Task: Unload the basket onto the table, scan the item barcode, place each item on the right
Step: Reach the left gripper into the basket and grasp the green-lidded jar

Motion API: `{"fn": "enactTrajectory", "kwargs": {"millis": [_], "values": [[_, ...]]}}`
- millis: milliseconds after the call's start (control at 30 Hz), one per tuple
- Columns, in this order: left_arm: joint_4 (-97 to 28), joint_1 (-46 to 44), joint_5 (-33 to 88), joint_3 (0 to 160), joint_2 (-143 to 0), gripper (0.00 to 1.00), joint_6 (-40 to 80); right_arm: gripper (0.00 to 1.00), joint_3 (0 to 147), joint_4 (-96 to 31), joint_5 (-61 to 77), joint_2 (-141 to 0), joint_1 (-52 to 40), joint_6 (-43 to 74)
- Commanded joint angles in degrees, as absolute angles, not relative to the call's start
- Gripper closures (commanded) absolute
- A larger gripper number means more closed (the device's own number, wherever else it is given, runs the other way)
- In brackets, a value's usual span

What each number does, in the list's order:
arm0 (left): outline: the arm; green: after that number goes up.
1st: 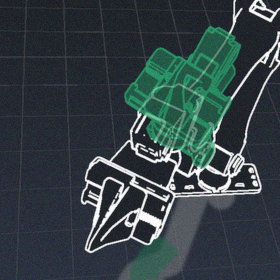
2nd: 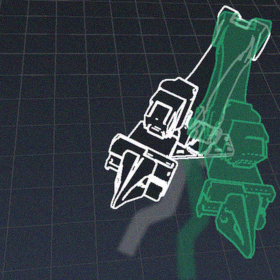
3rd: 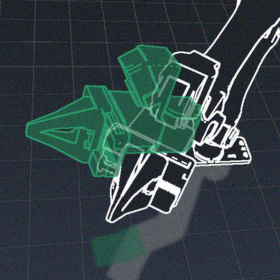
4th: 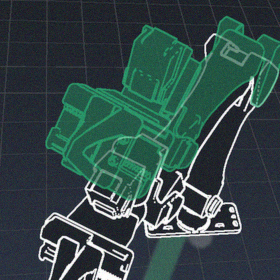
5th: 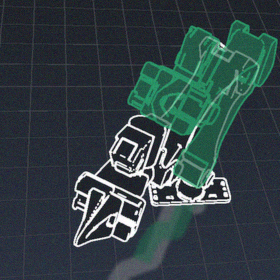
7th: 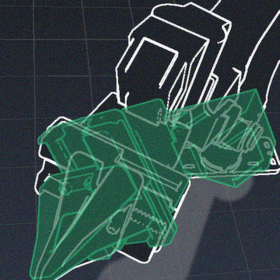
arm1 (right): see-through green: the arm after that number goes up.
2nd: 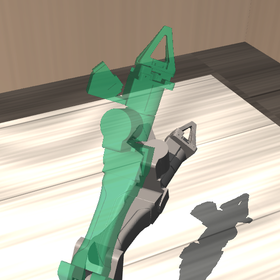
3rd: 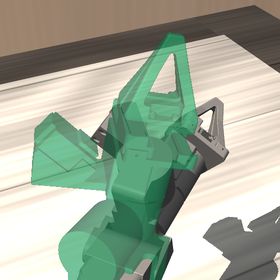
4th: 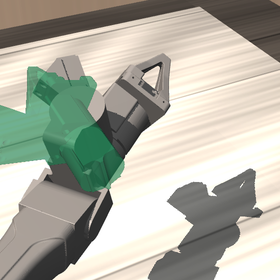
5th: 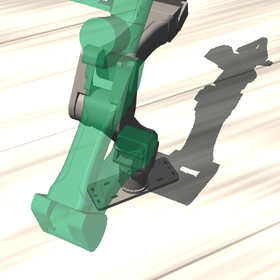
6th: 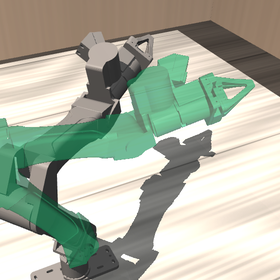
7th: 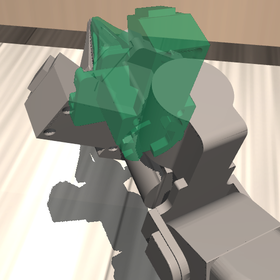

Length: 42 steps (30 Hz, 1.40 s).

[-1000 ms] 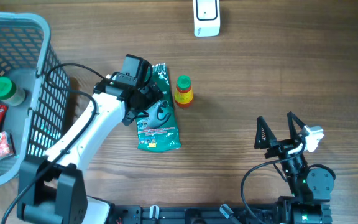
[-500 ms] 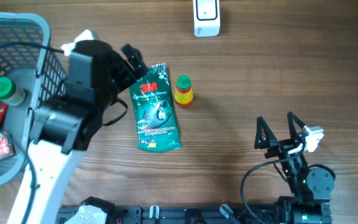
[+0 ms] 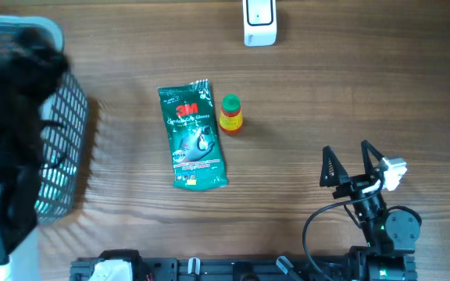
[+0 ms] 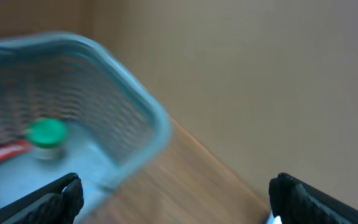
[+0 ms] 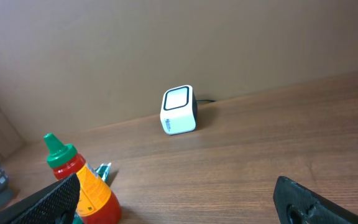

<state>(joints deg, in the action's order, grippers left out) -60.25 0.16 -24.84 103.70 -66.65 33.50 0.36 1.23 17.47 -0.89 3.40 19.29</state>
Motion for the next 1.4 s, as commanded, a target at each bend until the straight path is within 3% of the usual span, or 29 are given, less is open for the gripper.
{"fn": "enactTrajectory", "kwargs": {"millis": [0,167,400,933,1100,1367], "values": [[-63.0,12.3,-26.4,104.7,-66.6,0.00,36.2,0.00,0.3,1.4,16.7,-0.4,3.1,19.7],[-70.8,26.9,-20.6,104.7,-71.0,0.00,42.2,0.00,0.3,1.4,16.7,-0.4,3.1,19.7],[-72.9,35.8,-11.4,104.7,-81.4,0.00,43.2,0.00,0.3,1.4,16.7,-0.4,3.1,19.7],[-64.5,37.1,-12.1,103.7,-107.3,0.00,48.9,0.00,0.3,1.4,16.7,-0.4,3.1,19.7],[-59.7,33.9,-19.2,103.2,-110.6,0.00,48.9,0.00,0.3,1.4,16.7,-0.4,3.1,19.6],[-55.3,31.2,-20.4,102.2,-114.0,0.00,52.2,0.00,0.3,1.4,16.7,-0.4,3.1,19.7]]}}
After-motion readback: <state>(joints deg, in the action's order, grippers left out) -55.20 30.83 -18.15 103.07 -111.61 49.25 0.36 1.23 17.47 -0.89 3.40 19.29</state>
